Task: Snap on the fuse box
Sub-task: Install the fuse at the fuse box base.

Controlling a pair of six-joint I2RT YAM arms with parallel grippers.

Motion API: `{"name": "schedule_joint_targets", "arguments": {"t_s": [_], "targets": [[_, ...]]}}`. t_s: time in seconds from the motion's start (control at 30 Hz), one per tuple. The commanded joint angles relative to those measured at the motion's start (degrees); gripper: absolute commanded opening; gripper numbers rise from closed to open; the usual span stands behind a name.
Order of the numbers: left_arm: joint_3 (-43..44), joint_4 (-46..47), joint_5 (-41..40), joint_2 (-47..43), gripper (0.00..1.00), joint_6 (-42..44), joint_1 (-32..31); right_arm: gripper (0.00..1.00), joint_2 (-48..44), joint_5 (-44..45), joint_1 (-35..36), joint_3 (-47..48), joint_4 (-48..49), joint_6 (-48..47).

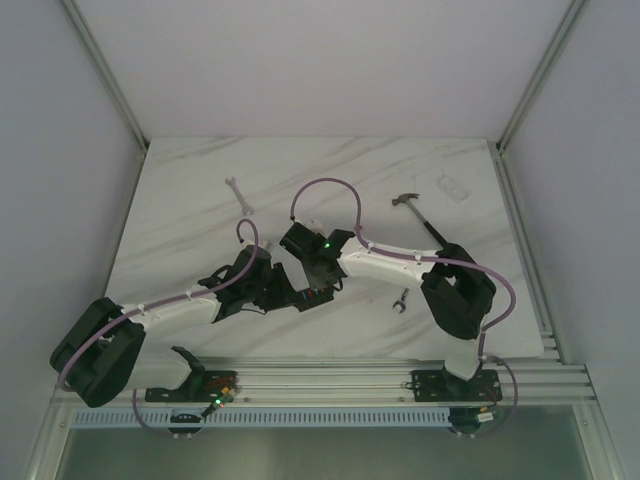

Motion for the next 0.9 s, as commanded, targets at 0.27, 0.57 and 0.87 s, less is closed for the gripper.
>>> {"name": "schedule_joint_targets", "arguments": {"t_s": [0.27,0.57,0.87], "targets": [[-1.31,-1.56,-1.42,0.76,0.44,0.17,0.78,0.00,4.39,-0.86,0.60,-5.05,-3.37,0.64],[-1.36,-1.61,-1.53,0.77,0.44,0.22,0.87,0.00,6.89,-1.69,0.55,-6.43,-3.71,0.45],[-1.22,-1.69,-1.39,0.95,0.43,-0.16,1.04,0.00,10.53,-2.59,1.47,-7.02,-3.92,0.30]]}}
